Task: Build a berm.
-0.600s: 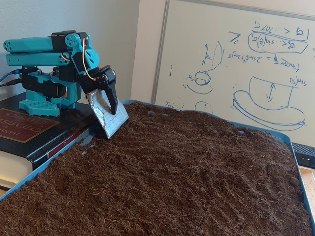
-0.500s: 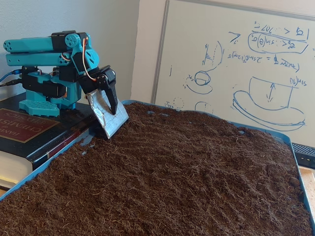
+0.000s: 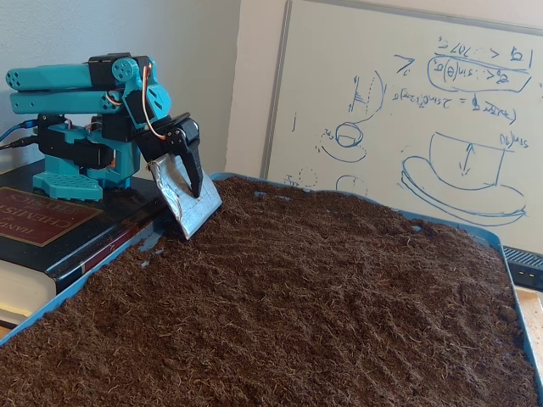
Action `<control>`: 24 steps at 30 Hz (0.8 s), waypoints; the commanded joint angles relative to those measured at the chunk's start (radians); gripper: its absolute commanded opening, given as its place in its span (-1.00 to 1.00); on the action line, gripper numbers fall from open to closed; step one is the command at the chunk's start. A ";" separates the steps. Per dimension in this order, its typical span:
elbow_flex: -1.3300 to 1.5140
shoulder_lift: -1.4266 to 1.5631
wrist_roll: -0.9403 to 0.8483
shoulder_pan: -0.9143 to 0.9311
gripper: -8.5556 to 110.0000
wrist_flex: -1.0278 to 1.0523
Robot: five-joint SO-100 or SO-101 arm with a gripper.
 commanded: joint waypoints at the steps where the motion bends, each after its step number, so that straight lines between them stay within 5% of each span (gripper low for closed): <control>1: -0.028 0.034 -0.002 -0.005 -0.85 0.011; 24: -0.187 -0.046 0.014 -0.002 -0.85 0.006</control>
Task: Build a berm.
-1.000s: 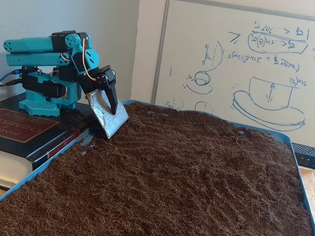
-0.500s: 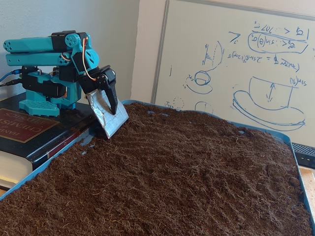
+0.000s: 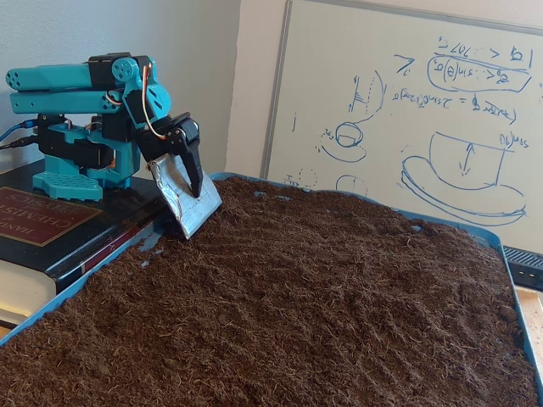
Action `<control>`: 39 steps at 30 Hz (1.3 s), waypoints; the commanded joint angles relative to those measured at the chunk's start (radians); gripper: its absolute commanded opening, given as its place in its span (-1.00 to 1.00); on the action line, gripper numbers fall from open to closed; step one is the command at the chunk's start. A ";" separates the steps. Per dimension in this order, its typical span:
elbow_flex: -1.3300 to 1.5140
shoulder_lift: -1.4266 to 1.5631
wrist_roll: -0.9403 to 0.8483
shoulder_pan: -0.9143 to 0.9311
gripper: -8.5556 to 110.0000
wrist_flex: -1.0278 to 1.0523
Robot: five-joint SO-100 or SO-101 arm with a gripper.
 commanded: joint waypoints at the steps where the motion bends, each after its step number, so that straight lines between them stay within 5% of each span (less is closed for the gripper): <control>1: -0.212 -0.103 0.014 -0.002 -0.85 0.000; 16: -1.015 -1.150 0.012 0.101 -0.85 0.009; 39: -1.115 -2.010 0.011 -0.071 -0.85 -0.202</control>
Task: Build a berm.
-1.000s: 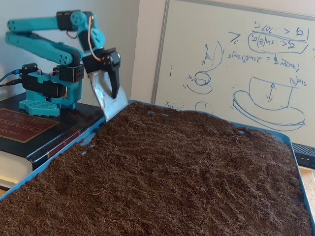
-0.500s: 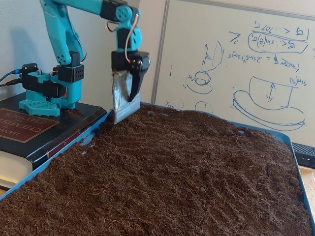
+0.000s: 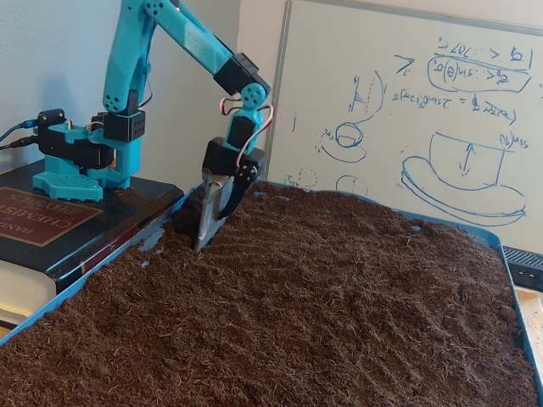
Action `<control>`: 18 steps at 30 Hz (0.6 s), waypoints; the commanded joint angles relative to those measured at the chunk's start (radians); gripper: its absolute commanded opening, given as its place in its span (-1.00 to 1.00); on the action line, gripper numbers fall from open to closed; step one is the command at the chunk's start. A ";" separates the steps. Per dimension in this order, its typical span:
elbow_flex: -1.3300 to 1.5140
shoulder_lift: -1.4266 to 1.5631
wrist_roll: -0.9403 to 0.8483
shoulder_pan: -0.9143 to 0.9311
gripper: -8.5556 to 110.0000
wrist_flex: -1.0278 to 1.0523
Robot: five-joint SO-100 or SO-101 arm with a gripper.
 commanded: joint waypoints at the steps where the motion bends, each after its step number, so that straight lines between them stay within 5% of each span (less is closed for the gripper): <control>1: -0.054 -0.064 0.011 -0.012 -0.85 -0.055; 18: -0.480 -0.160 0.011 0.044 -0.85 -0.166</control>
